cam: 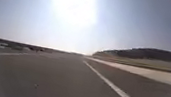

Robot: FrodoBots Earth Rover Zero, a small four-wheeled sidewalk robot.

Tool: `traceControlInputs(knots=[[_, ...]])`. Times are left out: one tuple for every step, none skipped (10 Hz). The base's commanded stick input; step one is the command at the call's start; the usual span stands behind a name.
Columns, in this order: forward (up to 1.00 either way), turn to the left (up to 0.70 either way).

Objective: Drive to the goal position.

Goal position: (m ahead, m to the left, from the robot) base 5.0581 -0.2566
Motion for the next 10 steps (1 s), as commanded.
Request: traceControlInputs(knots=[[1.0,0.0],[1.0,0.0],[1.0,0.0],[1.0,0.0],[1.0,0.0],[1.0,0.02],[1.0,0.17],[1.0,0.35],[1.0,0.21],[1.0,0.08]])
